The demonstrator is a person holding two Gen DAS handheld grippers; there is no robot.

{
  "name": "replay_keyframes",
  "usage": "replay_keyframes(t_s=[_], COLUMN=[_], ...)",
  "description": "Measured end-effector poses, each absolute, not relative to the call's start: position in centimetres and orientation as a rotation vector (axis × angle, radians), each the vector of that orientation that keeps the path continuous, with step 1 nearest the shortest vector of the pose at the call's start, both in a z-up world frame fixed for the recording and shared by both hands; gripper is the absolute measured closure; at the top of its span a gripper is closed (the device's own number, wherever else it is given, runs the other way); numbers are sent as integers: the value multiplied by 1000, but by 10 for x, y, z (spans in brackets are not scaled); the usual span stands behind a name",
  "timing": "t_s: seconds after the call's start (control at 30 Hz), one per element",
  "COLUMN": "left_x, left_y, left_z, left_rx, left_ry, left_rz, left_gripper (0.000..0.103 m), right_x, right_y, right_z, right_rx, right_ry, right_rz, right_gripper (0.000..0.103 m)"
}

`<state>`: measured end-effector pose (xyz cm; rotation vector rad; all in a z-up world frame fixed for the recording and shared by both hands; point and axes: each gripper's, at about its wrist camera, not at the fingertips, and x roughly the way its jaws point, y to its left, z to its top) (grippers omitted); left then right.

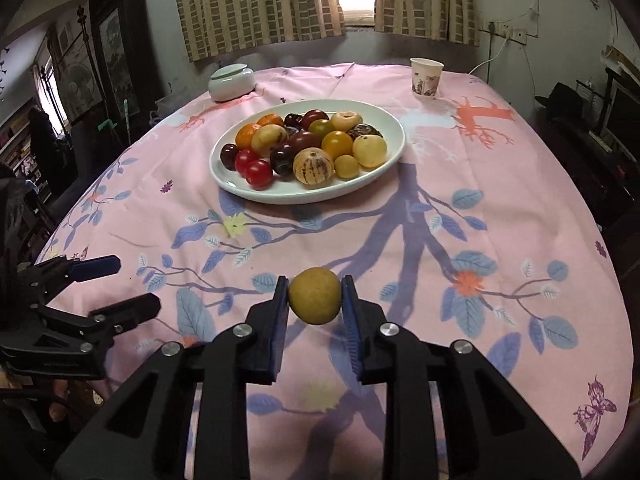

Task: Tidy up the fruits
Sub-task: 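Grasp a small yellow-brown fruit with the right gripper while the left gripper grasps a dark plum, then carry the yellow-brown fruit and dark plum onto the white plate and open both grippers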

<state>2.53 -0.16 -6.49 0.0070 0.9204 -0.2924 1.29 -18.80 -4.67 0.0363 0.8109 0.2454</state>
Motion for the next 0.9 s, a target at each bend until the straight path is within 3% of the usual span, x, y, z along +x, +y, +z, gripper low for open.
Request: replay_keyframes(t_s=[0.37,0.43,0.53,0.6,0.9], left_x=[14,14,11,9,7], left_y=[-58,-58,-61,-61,-58], left_z=[-93,-97,-95,-93,-87], left_rx=[68,58,66,45,31], left_ry=[981,980,954,954,951], left_rz=[-312,-297,-297,-332,-360], left_gripper=[10,17,39,69,71], right_x=[-25,-26,-27,-26,-23], right_y=[-224,-225,-226,-226,-220], right_z=[-58,-60,-62,-62,-62], right_rx=[102,107,122,130,132], right_ry=[813,812,815,813,814], right_rz=[280,292,314,323,337], right_gripper=[76,76,76,76,76])
